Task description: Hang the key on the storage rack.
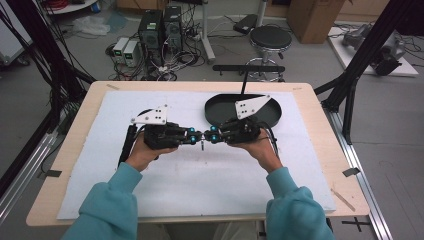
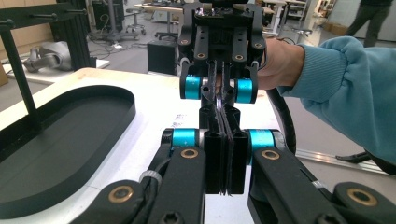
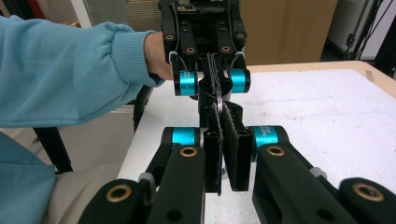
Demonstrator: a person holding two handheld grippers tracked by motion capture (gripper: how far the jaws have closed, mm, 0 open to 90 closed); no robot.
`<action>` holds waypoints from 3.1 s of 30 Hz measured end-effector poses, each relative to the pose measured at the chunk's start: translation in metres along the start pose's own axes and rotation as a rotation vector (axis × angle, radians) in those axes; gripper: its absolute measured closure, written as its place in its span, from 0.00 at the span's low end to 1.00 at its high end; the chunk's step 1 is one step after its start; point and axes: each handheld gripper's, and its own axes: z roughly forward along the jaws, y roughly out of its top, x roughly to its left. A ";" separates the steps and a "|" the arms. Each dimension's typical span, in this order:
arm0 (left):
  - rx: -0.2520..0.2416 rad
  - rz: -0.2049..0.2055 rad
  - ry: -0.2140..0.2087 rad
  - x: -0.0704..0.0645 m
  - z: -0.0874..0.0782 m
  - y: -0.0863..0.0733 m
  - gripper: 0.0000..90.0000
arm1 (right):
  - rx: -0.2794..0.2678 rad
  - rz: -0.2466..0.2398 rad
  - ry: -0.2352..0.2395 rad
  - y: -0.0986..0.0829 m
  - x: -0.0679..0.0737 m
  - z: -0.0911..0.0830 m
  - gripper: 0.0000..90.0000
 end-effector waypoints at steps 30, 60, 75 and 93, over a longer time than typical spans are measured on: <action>-0.064 0.012 0.280 -0.002 -0.033 -0.021 0.02 | -0.032 0.059 -0.129 0.000 -0.005 -0.029 0.99; -0.140 -0.002 0.638 -0.039 -0.131 -0.130 0.02 | 0.113 0.115 -0.426 0.037 -0.064 -0.124 0.99; -0.156 -0.005 0.652 -0.041 -0.128 -0.140 0.02 | 0.171 0.164 -0.505 0.047 -0.091 -0.158 0.99; -0.184 -0.007 0.670 -0.043 -0.130 -0.142 0.02 | 0.294 0.200 -0.569 0.051 -0.116 -0.156 0.99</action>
